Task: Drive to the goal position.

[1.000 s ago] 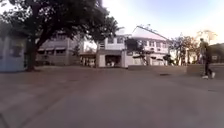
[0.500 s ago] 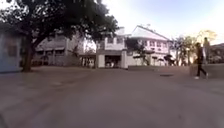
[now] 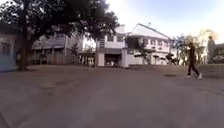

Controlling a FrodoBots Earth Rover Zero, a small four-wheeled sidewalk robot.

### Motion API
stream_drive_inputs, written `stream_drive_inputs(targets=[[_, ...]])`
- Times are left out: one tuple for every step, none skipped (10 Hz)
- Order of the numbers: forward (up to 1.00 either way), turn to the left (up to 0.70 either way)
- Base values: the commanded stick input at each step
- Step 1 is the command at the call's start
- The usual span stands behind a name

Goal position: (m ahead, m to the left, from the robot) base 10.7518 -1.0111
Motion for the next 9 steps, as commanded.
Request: stream_drive_inputs(targets=[[0.85, 0.00], [0.85, 0.00], [0.85, 0.00], [0.85, 0.00], [0.85, 0.00], [0.85, 0.00], [0.85, 0.00], [0.85, 0.00], [0.85, 0.00]])
